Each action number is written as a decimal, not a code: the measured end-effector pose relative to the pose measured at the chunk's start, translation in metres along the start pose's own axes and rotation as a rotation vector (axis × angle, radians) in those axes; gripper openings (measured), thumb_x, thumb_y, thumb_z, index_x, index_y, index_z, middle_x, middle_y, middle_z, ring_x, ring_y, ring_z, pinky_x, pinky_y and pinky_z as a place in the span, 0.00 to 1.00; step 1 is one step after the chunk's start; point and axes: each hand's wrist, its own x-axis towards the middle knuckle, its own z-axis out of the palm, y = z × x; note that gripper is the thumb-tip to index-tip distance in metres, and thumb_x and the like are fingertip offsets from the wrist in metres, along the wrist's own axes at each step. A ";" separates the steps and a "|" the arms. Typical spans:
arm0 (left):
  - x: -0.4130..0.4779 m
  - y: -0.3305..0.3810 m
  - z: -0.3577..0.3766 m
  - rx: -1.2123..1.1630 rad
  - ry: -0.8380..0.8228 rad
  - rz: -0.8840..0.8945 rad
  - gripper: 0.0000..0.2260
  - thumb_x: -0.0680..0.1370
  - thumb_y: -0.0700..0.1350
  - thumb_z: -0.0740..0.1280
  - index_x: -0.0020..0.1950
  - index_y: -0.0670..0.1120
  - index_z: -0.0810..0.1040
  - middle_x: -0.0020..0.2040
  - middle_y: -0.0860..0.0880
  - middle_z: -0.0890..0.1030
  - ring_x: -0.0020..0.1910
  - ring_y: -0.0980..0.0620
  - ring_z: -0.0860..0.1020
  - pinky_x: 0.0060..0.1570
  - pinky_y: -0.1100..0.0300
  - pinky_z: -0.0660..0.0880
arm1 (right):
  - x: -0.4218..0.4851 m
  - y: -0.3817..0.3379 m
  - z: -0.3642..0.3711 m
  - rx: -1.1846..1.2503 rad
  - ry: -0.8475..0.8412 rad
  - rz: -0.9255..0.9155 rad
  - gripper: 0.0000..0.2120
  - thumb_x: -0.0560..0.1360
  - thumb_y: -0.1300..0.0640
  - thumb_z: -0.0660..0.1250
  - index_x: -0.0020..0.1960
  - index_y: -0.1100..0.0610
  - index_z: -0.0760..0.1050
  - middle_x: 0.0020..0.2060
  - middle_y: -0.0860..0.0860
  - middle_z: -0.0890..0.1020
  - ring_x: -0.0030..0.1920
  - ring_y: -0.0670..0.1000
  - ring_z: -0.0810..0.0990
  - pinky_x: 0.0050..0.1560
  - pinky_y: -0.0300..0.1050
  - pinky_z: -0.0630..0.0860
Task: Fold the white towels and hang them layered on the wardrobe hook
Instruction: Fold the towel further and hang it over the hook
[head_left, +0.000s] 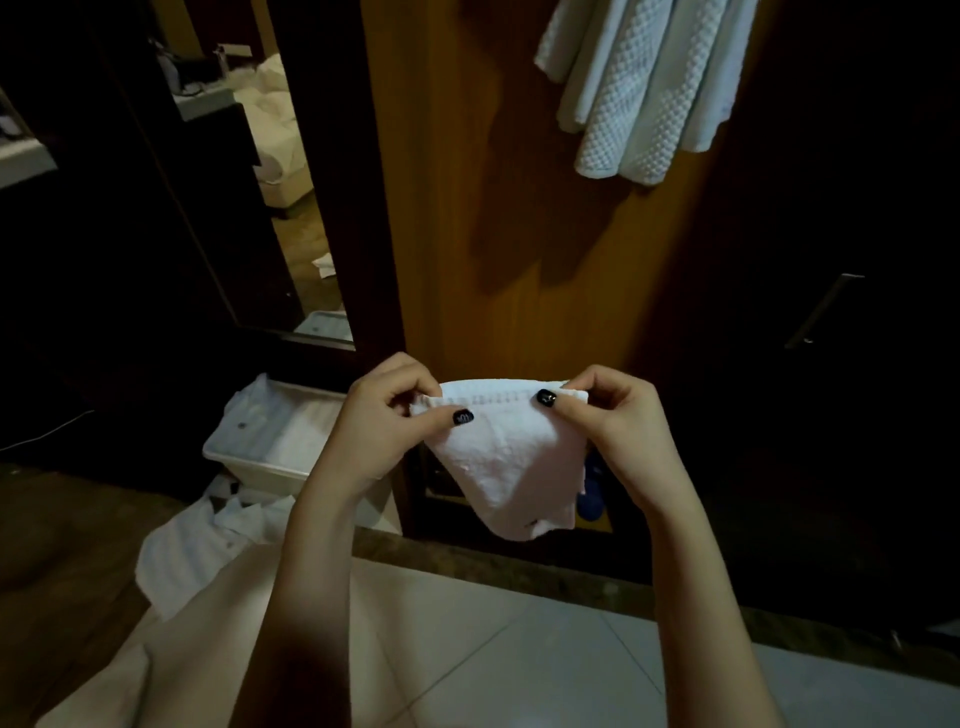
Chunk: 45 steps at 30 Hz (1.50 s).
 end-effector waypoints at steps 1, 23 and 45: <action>-0.001 -0.001 0.007 0.001 -0.013 -0.014 0.09 0.69 0.45 0.76 0.35 0.48 0.76 0.39 0.59 0.72 0.38 0.57 0.70 0.38 0.64 0.65 | -0.001 0.002 -0.006 -0.001 0.016 -0.010 0.11 0.72 0.57 0.76 0.32 0.54 0.77 0.32 0.47 0.80 0.34 0.44 0.79 0.32 0.36 0.72; 0.004 0.014 0.043 -0.136 0.095 -0.085 0.13 0.72 0.53 0.71 0.39 0.46 0.73 0.35 0.47 0.72 0.36 0.57 0.69 0.36 0.65 0.64 | -0.013 0.003 -0.043 -0.239 -0.098 -0.114 0.10 0.82 0.55 0.62 0.43 0.56 0.69 0.33 0.42 0.71 0.34 0.44 0.69 0.33 0.36 0.64; -0.016 0.064 0.070 0.071 -0.262 -0.310 0.07 0.76 0.42 0.70 0.53 0.50 0.83 0.36 0.56 0.83 0.30 0.55 0.81 0.32 0.66 0.75 | -0.030 0.002 -0.046 -0.278 -0.173 -0.162 0.09 0.79 0.62 0.65 0.45 0.50 0.78 0.43 0.42 0.81 0.46 0.41 0.79 0.46 0.31 0.72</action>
